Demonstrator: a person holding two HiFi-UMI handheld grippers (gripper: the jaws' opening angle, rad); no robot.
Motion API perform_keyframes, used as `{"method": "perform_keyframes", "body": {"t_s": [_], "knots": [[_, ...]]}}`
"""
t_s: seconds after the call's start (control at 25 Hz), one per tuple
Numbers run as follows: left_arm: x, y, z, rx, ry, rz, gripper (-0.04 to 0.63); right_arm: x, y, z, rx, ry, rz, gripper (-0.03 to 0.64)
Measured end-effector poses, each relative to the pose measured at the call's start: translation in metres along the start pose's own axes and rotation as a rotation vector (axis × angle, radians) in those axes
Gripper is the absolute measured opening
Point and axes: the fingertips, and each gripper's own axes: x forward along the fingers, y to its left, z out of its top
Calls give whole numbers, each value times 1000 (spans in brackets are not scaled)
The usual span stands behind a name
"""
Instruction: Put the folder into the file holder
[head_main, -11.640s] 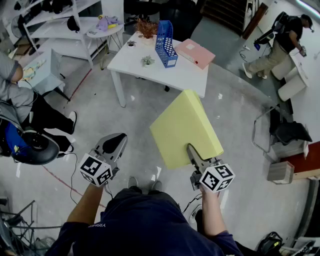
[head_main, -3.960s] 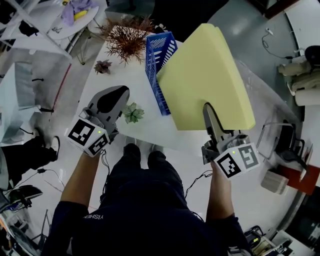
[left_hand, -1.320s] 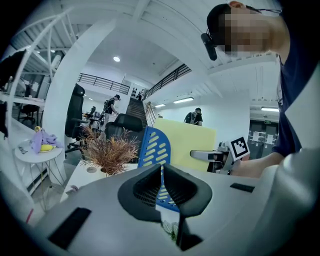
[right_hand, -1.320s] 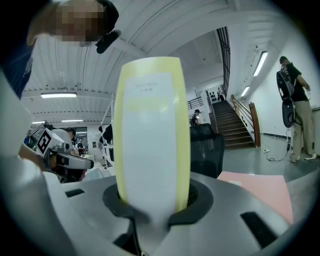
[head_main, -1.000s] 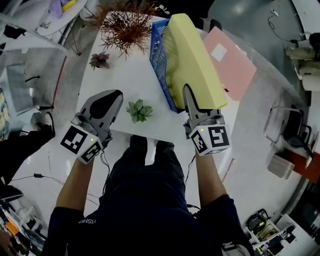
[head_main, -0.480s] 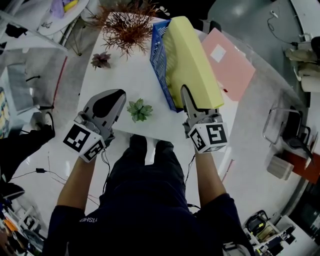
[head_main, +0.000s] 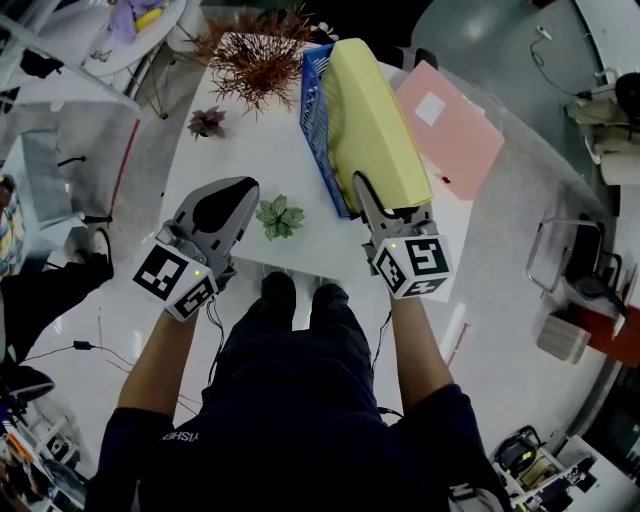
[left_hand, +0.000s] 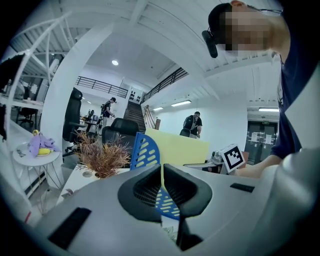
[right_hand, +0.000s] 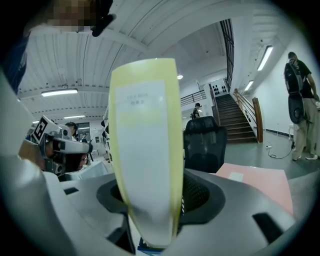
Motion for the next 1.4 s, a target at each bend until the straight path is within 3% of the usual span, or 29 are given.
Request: {"method": "perform_keyframes", "body": {"t_s": [0.64,1.4], "knots": [[11,-47,19,48,-29,-24,43,-58,-11,13,25,-32,18,299],[36,-104,32,83,-54,-13,43,-129,-38,29,46,-60,79,280]]}}
